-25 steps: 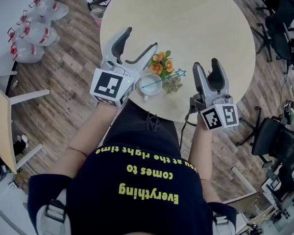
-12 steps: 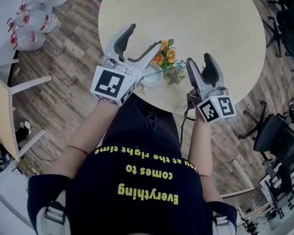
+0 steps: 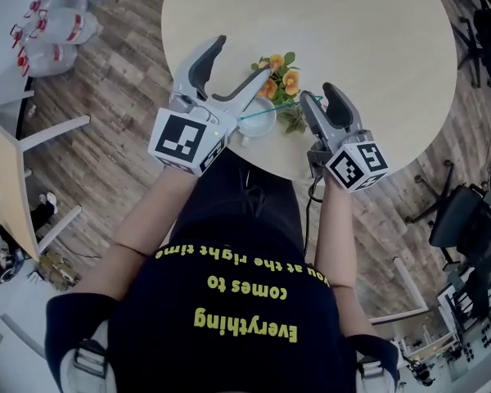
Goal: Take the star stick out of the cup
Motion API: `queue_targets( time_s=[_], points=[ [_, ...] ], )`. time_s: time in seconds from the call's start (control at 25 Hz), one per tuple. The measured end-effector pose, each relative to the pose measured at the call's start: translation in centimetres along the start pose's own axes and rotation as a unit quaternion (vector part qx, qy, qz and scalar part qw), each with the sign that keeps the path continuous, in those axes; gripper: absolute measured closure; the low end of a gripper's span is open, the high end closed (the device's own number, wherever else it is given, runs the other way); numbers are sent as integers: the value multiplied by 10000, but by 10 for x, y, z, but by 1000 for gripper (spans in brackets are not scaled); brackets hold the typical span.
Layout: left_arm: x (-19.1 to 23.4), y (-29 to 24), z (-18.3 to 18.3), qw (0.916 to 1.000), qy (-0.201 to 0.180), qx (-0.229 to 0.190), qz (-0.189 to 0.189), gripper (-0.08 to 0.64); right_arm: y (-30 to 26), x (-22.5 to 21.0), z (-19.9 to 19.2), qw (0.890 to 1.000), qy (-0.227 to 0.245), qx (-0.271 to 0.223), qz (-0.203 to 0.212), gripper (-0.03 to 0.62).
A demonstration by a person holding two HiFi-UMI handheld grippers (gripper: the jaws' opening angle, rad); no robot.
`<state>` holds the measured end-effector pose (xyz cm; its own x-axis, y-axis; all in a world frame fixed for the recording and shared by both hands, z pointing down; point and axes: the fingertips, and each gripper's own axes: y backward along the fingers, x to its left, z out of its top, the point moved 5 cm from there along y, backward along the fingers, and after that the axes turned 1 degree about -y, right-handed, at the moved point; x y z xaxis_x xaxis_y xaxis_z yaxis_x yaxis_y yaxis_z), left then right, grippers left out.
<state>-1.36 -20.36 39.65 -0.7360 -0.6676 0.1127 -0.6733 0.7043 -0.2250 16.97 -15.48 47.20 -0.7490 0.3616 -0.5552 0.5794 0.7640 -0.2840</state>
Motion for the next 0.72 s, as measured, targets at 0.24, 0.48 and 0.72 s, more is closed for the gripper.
queue_targets(
  time_s=[0.24,0.48,0.72],
  points=[
    [2,2,-4,10000,23,84,-48,224,-5,-1,-14,9997,-139,173,61,360],
    [3,3,-9,9999,60,121,-72,224,-5,1,-16,9996,-141,199,131,430],
    [-1,1,-9,9998,38,181,-121,247,-2,6,-13,9994,-50,238,228,507]
  ],
)
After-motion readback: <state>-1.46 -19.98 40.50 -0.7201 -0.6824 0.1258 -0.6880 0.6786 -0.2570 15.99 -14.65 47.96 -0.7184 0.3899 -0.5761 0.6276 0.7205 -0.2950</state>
